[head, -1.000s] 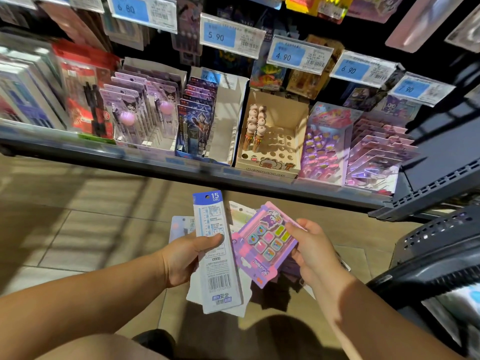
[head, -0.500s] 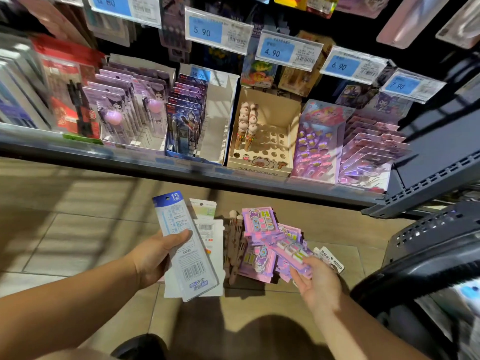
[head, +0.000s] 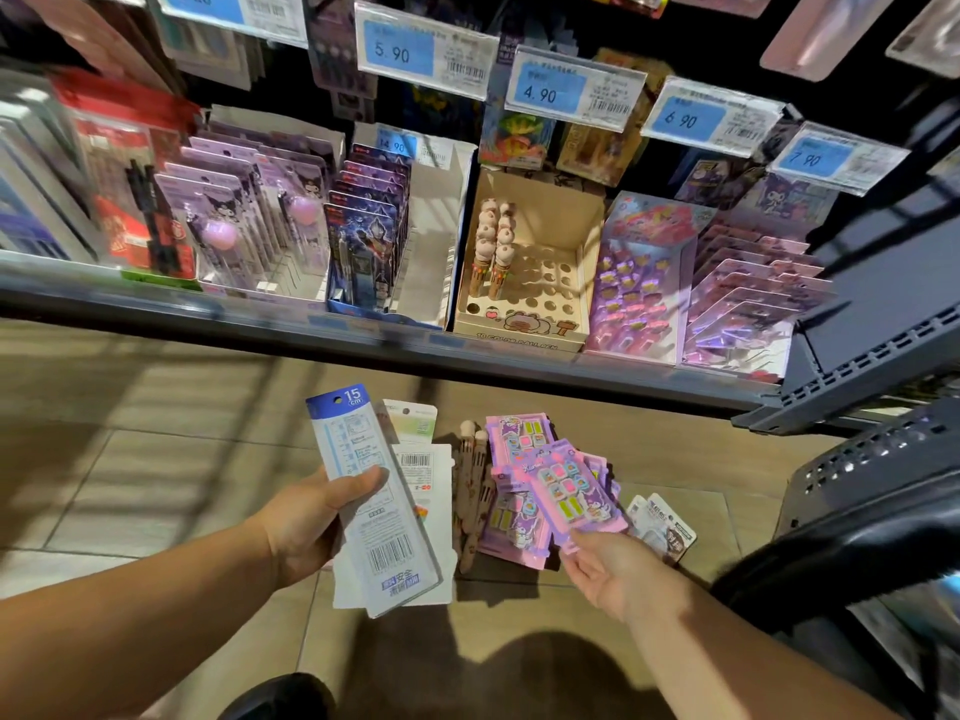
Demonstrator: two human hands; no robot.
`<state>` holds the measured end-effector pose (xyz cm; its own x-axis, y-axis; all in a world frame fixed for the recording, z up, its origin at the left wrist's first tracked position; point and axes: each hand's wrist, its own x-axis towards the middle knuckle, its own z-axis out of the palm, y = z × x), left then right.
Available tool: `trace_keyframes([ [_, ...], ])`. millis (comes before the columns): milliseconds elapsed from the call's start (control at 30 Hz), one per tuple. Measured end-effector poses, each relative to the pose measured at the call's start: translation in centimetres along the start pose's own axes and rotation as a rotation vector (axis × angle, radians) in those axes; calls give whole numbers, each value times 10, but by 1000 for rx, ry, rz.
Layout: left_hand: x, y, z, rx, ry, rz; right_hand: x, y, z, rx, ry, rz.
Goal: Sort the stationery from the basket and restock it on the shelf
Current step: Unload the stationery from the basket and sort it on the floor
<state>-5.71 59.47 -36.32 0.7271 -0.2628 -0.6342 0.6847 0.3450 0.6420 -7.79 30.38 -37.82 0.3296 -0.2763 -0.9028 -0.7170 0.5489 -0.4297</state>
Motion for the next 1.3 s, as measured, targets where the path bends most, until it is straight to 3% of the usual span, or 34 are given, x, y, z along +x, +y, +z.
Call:
trace_keyframes([
  [200, 1, 0, 7, -50, -3, -1, -11, 7, 1, -393, 5, 51],
  [333, 1, 0, 12, -58, -36, -7, -31, 6, 15, -592, -30, -122],
  [533, -3, 3, 25, -82, -80, -25, -90, 14, 57, -696, -502, -219],
  [967, -9, 13, 26, -116, -29, 23, -93, 23, 73, -458, -286, -563],
  [1233, -7, 21, 22, -134, 1, 20, -101, 10, 70, -528, -423, -715],
  [1300, -6, 23, 23, -134, 2, 9, -100, 7, 65, -657, -465, -771],
])
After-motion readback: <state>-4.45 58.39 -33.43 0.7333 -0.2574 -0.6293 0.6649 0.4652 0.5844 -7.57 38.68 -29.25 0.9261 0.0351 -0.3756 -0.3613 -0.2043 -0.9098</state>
